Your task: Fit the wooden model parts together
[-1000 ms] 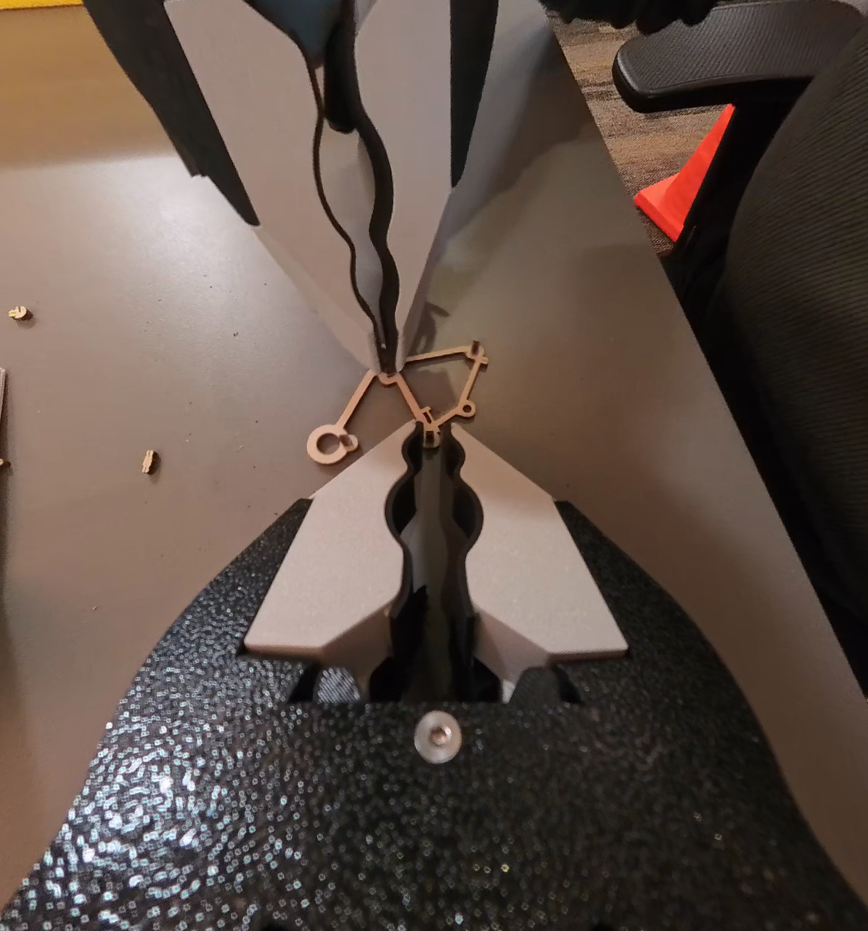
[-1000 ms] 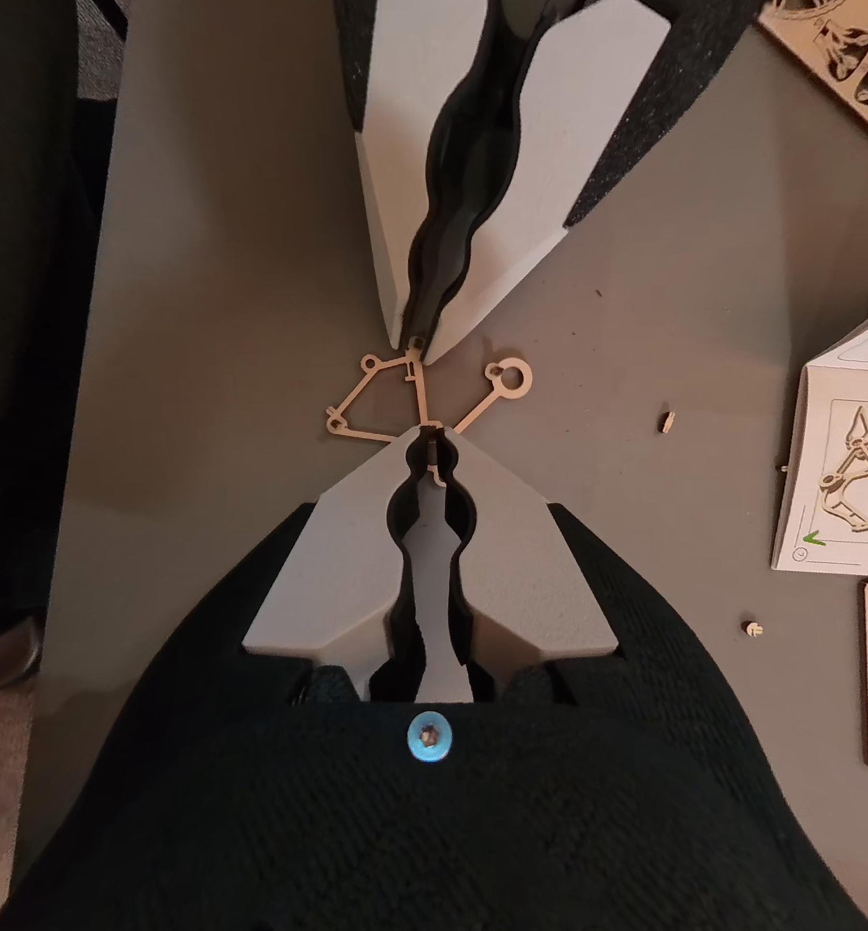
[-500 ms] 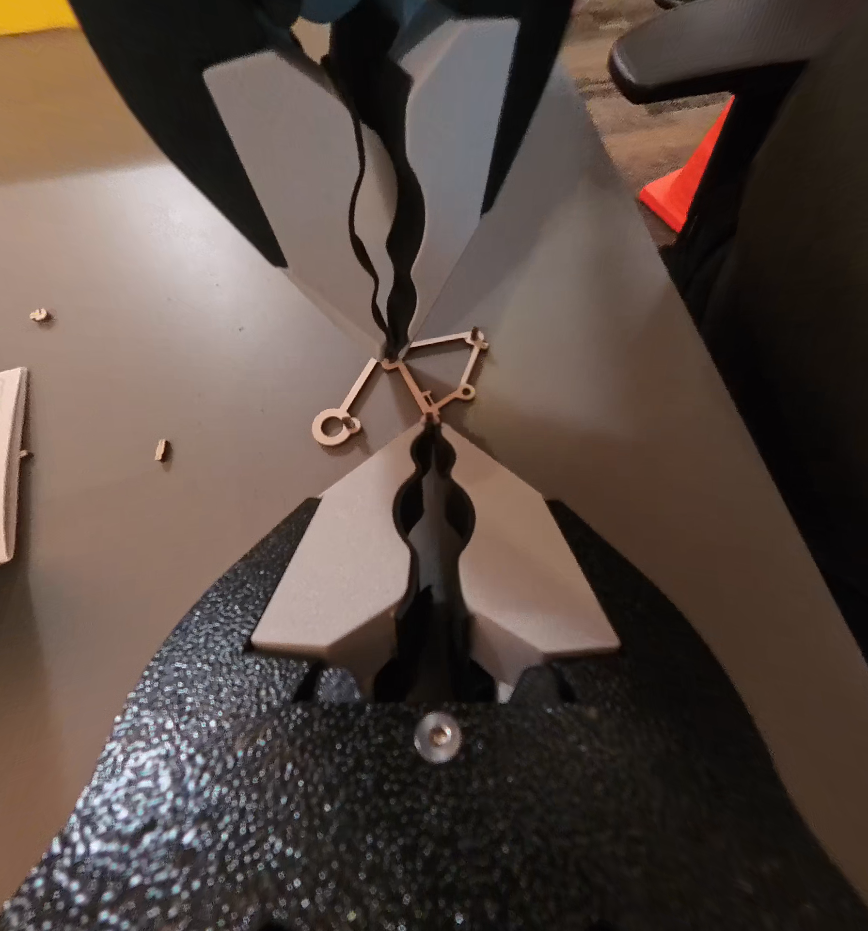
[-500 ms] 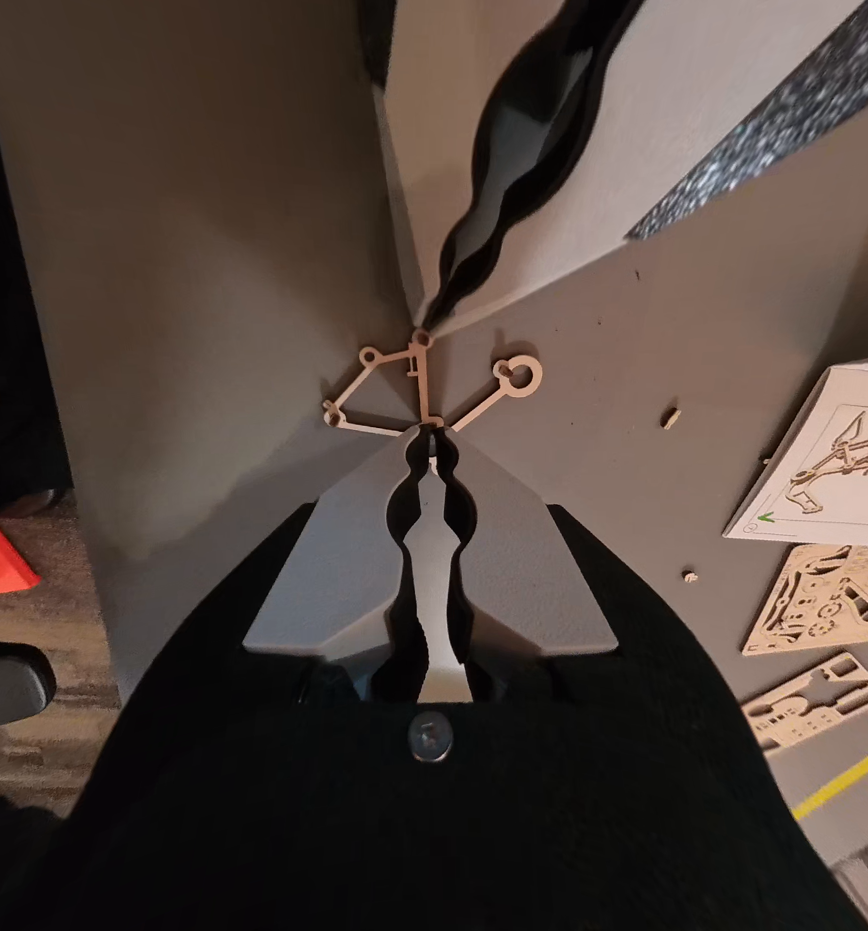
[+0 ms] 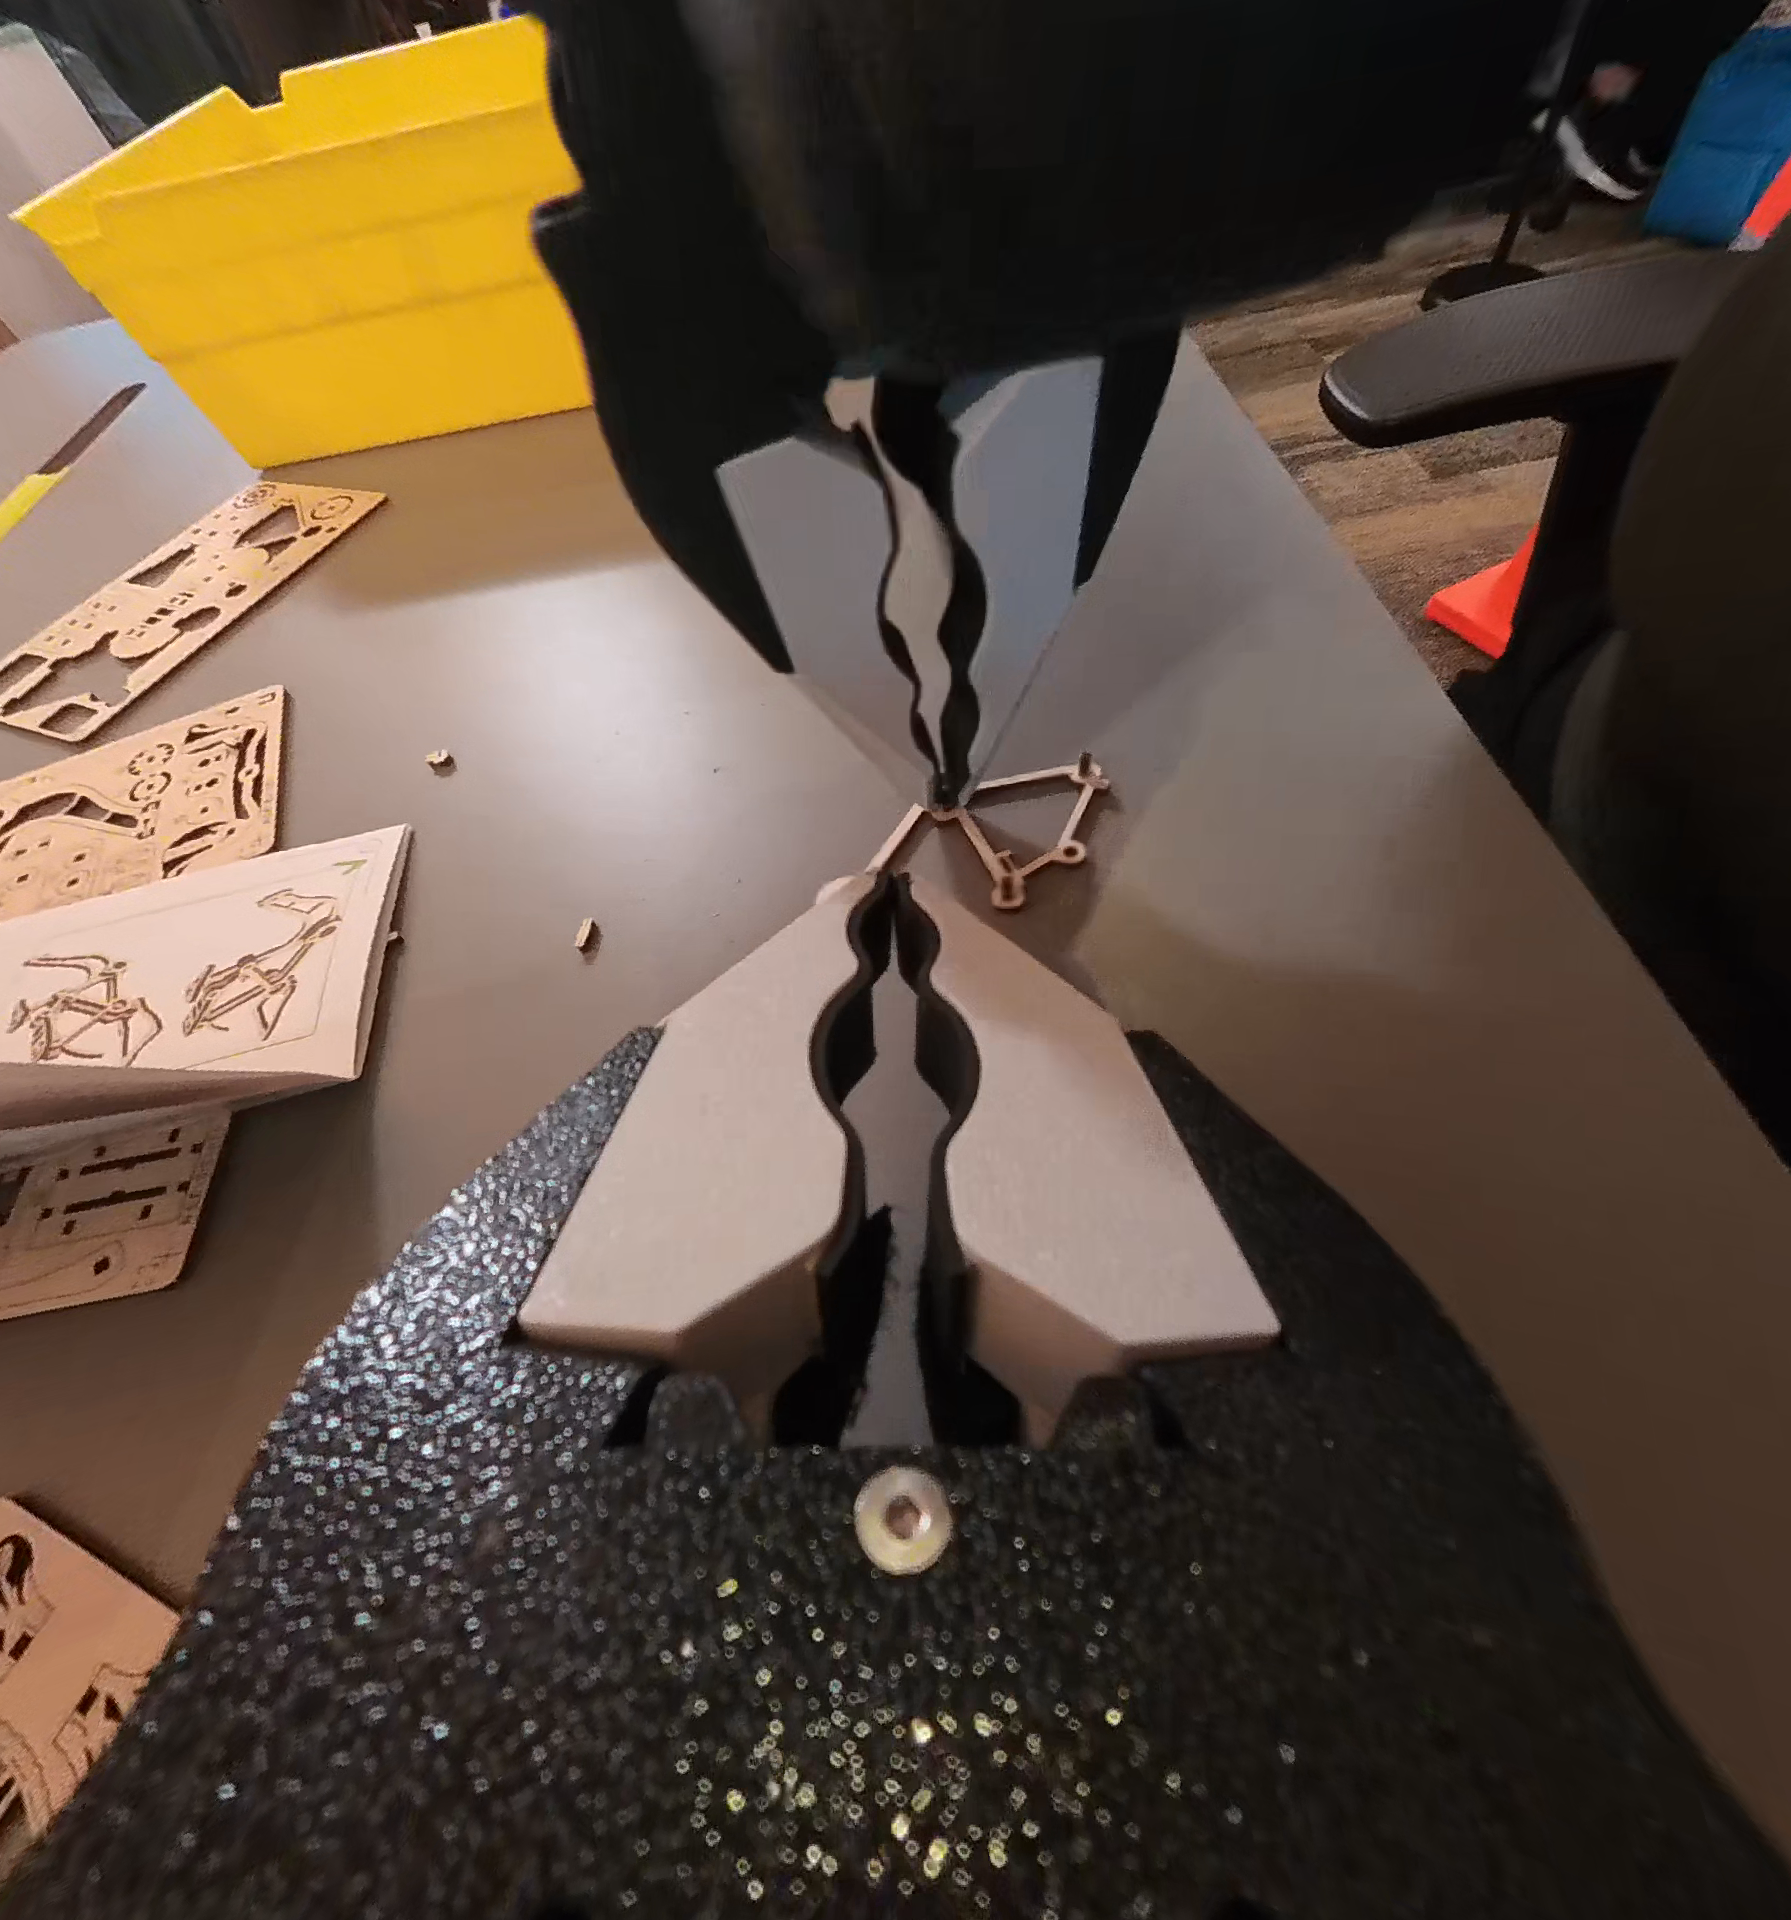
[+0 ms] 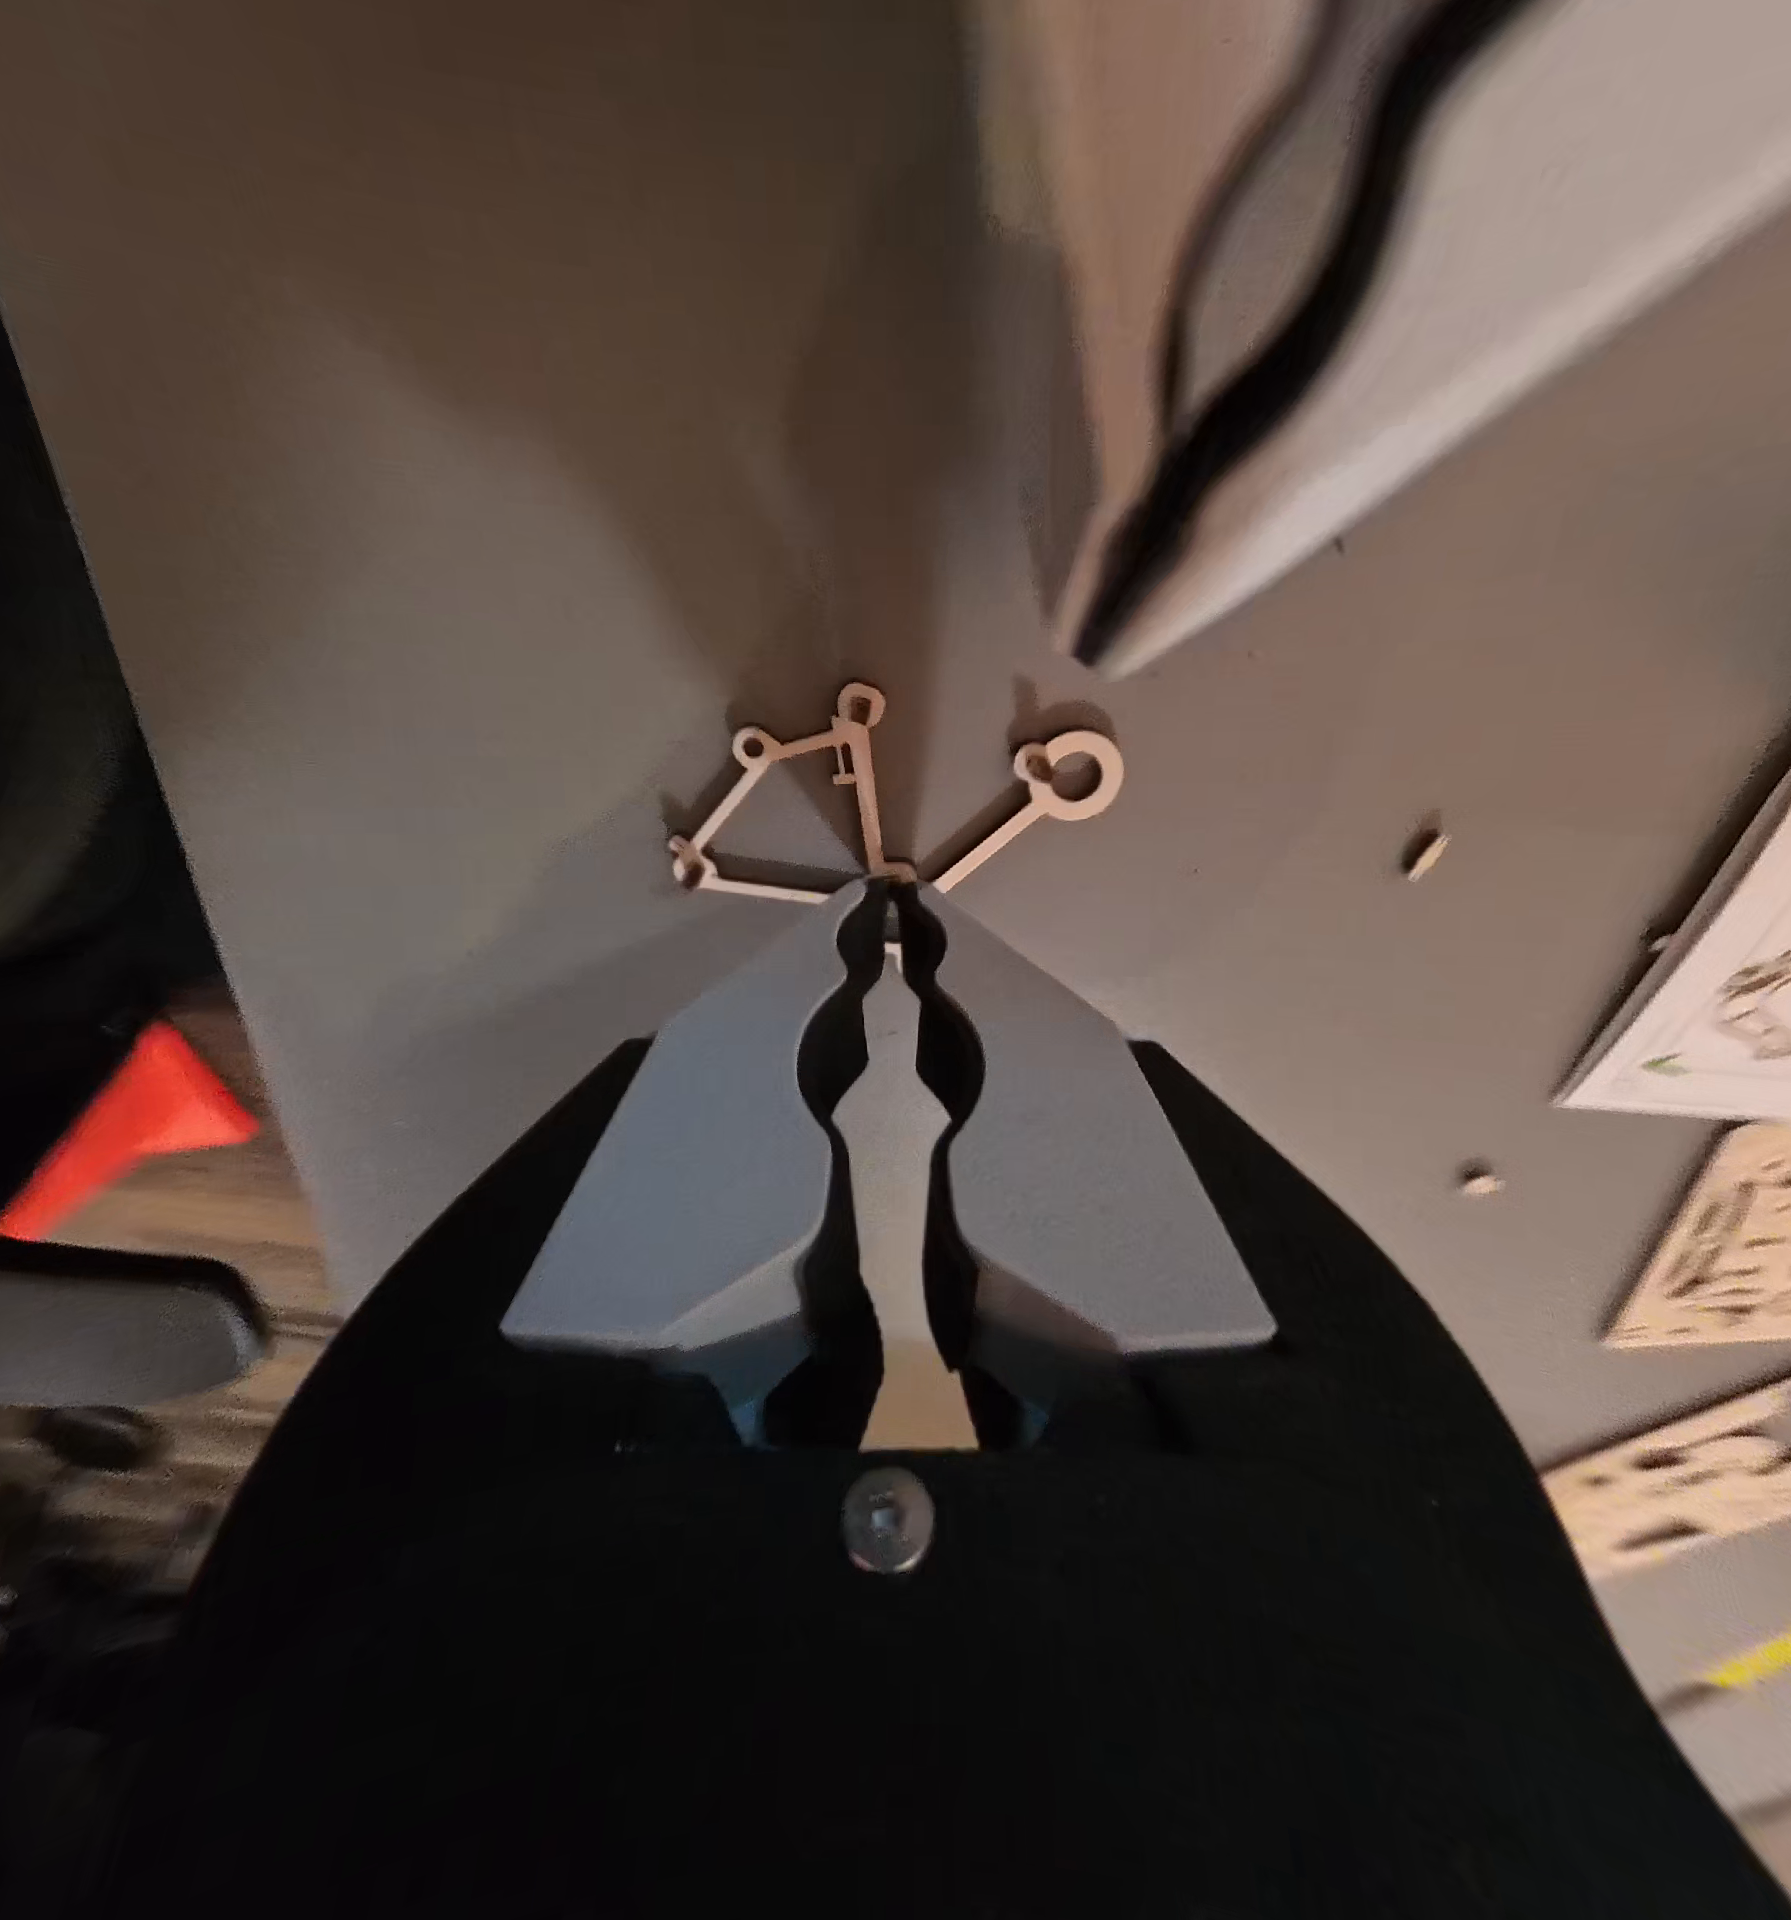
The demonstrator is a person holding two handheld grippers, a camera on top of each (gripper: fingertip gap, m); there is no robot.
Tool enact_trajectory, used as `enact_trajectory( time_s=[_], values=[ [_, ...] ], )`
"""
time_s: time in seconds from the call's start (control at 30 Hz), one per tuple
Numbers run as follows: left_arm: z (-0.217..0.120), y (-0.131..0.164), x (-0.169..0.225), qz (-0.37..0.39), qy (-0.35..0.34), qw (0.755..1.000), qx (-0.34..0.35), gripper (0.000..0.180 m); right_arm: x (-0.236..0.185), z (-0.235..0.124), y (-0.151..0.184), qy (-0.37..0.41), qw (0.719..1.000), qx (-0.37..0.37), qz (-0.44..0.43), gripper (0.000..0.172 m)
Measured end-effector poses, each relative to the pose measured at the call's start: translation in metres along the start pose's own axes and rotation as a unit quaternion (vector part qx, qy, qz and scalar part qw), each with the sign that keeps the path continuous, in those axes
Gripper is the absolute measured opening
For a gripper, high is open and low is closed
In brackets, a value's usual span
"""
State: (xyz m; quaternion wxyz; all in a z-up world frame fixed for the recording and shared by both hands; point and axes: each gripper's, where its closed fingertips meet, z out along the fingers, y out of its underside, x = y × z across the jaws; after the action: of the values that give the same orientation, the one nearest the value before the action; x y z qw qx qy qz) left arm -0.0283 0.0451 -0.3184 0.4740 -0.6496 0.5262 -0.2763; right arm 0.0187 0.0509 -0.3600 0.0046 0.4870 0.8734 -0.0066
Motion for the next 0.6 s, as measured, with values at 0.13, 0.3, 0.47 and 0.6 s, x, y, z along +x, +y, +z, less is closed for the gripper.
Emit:
enact_trajectory(
  time_s=[0.13,0.3,0.47,0.6],
  values=[
    [0.0007,0.0,0.0027,0.001,0.005,1.0,-0.002,0.0,0.0001,0.0001,0.0001,-0.018,0.999,0.004,0.045,0.0],
    [0.0016,0.0004,0.0046,-0.001,0.009,1.0,-0.005,0.0,0.0008,-0.0001,0.0001,0.026,0.999,-0.016,0.017,0.005],
    [0.0022,0.0001,0.0067,0.002,0.013,1.0,-0.004,0.0,-0.009,-0.0019,0.0015,0.017,0.997,0.031,0.066,0.023],
    [0.0028,0.0014,0.0058,0.001,0.012,1.0,-0.008,0.0,-0.0064,-0.0036,0.0056,0.059,0.991,0.081,0.085,0.019]
  ],
)
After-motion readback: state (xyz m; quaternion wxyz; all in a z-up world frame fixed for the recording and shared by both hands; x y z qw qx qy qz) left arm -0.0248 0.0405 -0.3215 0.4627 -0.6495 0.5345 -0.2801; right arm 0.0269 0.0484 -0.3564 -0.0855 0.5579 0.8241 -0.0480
